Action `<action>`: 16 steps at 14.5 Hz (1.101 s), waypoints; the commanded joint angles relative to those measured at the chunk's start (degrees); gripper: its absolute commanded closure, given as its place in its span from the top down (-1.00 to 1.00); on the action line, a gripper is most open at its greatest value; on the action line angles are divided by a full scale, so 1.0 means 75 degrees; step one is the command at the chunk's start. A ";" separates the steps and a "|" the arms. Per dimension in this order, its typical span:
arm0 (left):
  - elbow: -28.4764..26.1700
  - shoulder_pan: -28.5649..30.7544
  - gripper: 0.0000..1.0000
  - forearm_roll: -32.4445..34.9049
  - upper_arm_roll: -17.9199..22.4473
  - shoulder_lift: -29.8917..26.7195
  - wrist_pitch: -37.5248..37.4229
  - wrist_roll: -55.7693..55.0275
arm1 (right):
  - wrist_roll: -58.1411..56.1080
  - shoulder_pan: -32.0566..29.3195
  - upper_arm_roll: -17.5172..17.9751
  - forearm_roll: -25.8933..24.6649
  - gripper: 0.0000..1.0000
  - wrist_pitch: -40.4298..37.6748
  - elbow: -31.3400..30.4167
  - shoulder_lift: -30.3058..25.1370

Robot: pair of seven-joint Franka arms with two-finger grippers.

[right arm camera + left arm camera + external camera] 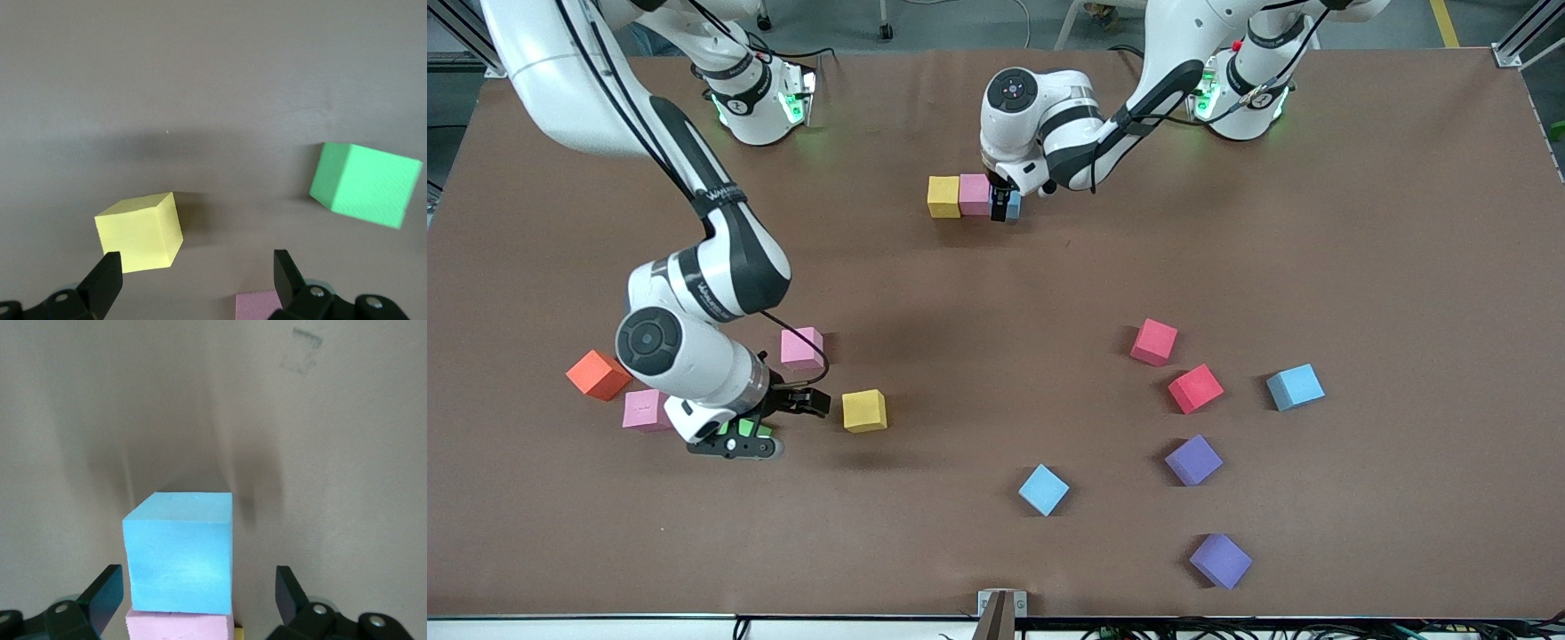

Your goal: Arrange 11 blocks into digit 3

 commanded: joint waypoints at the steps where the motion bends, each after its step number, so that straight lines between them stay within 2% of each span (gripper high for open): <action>1: 0.0209 -0.0055 1.00 0.0473 -0.0218 -0.0157 -0.0649 -0.1345 | -0.0748 0.0076 0.0112 -0.0166 1.00 0.0282 0.0240 0.0320; 4: 0.0373 0.0028 1.00 0.0473 -0.0289 -0.0355 -0.1106 -0.0574 | -0.0774 0.0380 0.0112 -0.0293 1.00 0.0390 0.0228 0.0520; 7: 0.0934 0.0449 1.00 0.0473 -0.0289 -0.0403 -0.1971 0.0585 | -0.0716 0.0639 0.0089 -0.0470 1.00 0.0378 0.0194 0.0555; 9: 0.1414 0.0694 1.00 0.0473 -0.0254 -0.0403 -0.2569 0.1300 | -0.0692 0.0838 -0.0098 -0.0470 1.00 0.0401 0.0182 0.0602; 13: 0.2095 0.1491 1.00 0.0496 -0.0208 -0.0345 -0.3215 0.2812 | -0.0716 0.0897 -0.0111 -0.0761 1.00 0.0483 0.0193 0.0813; 16: 0.2399 0.1774 1.00 0.1185 0.0190 -0.0135 -0.3439 0.3775 | -0.0692 0.0943 -0.0111 -0.0974 0.98 0.0495 0.0205 0.0977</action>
